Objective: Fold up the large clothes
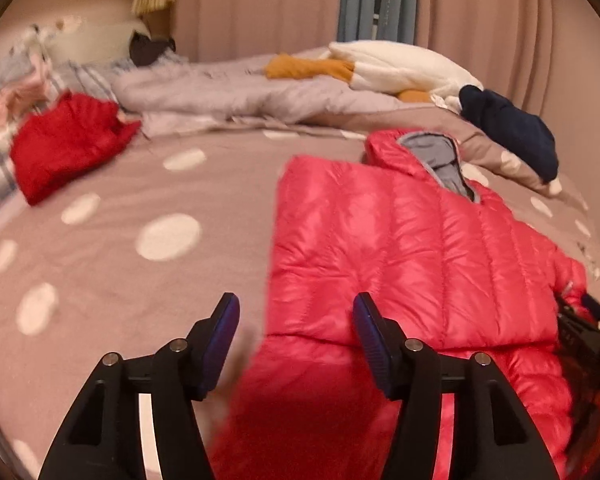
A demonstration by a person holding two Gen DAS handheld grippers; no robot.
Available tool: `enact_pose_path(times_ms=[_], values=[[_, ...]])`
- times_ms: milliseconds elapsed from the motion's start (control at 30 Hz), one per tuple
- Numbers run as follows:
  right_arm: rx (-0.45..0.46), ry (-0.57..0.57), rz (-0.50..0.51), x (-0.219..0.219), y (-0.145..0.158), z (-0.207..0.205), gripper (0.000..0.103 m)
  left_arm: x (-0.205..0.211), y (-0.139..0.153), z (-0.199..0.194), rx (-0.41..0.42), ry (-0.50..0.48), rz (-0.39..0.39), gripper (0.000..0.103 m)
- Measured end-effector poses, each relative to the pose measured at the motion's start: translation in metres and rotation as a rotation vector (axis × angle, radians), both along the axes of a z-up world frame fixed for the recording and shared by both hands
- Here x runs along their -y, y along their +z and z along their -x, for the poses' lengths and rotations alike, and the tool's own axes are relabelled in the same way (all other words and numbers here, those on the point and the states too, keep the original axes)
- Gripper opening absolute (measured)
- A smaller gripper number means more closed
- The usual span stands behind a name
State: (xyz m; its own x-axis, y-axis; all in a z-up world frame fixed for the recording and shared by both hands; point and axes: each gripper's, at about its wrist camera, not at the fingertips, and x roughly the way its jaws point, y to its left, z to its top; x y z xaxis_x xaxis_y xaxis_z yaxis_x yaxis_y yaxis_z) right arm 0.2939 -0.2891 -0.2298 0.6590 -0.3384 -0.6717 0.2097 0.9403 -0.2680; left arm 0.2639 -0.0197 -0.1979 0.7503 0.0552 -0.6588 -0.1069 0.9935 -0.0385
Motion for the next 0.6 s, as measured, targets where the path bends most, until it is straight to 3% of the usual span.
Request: enact_pose_path(times_ms=[100,200,300,433,600], values=[[0.002,-0.014,-0.001,0.000,0.000,0.001,0.076,-0.004,0.013,0.013,0.074,0.011,-0.030,0.081],[0.006,-0.108,-0.011,0.012,0.000,0.002,0.103,-0.012,0.023,0.023,0.136,0.060,-0.016,0.085],[0.001,-0.105,-0.170,0.033,-0.002,0.002,0.103,-0.017,0.030,0.028,0.160,0.065,0.004,0.095],[0.007,-0.119,-0.429,0.063,-0.011,0.004,0.103,-0.020,0.041,0.035,0.194,0.072,0.043,0.101],[0.015,-0.123,-0.509,0.063,-0.005,0.013,0.103,-0.020,0.053,0.040,0.240,0.068,-0.009,0.102]])
